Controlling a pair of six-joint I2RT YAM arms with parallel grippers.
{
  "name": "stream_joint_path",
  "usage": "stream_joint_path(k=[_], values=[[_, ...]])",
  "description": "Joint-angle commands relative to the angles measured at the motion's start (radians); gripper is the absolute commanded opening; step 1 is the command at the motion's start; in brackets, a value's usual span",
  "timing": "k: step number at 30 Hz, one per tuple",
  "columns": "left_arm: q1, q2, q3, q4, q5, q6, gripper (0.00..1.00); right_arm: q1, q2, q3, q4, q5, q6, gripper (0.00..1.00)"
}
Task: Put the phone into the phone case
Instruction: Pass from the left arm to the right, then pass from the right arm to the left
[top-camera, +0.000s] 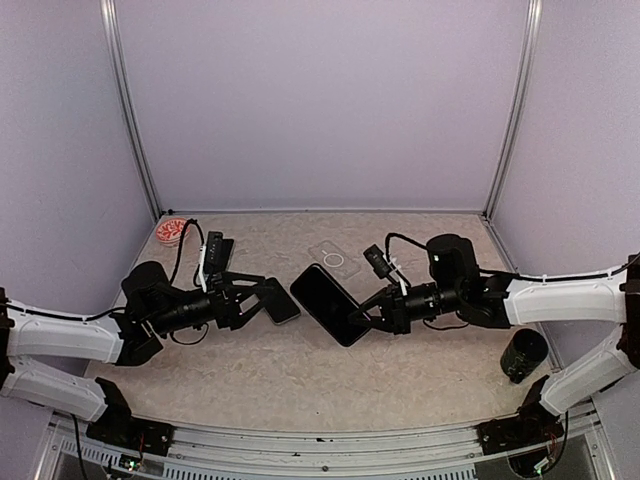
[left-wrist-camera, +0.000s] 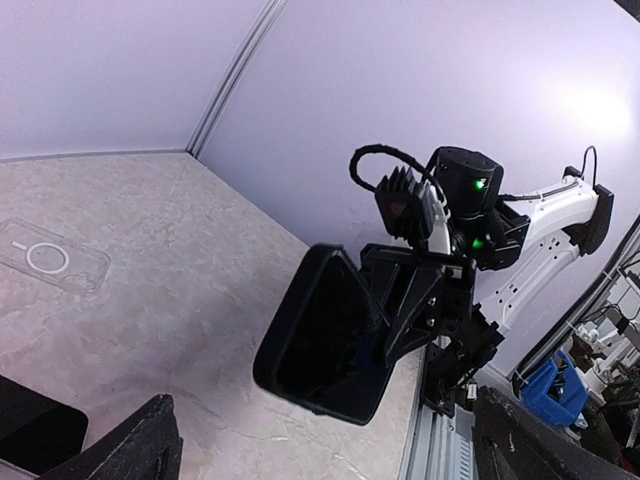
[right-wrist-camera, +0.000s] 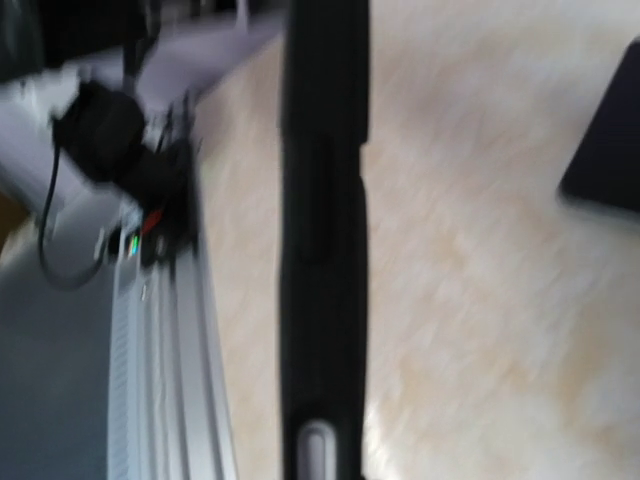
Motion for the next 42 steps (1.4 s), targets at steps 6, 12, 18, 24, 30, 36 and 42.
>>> stream_joint_path(k=[6, 12, 18, 24, 30, 36, 42], values=[[-0.026, 0.123, -0.019, 0.236, 0.026, -0.108, 0.99, -0.018, -0.127, -0.081, 0.301, 0.141, 0.174, 0.0], [-0.101, 0.269, 0.046, 0.331, 0.035, -0.129, 0.99, -0.018, -0.125, -0.151, 0.486, 0.181, 0.298, 0.0], [-0.124, 0.389, 0.085, 0.45, 0.046, -0.17, 0.99, -0.013, -0.111, -0.185, 0.586, 0.194, 0.357, 0.0], [-0.14, 0.477, 0.151, 0.482, 0.058, -0.193, 0.99, 0.004, -0.091, -0.224, 0.677, 0.219, 0.391, 0.0], [-0.154, 0.564, 0.192, 0.532, 0.09, -0.233, 0.91, 0.017, -0.066, -0.224, 0.708, 0.224, 0.399, 0.0], [-0.156, 0.612, 0.21, 0.587, 0.12, -0.272, 0.81, 0.026, -0.052, -0.234, 0.752, 0.236, 0.409, 0.0], [-0.16, 0.641, 0.231, 0.597, 0.13, -0.282, 0.73, 0.044, -0.001, -0.223, 0.793, 0.227, 0.425, 0.0]])
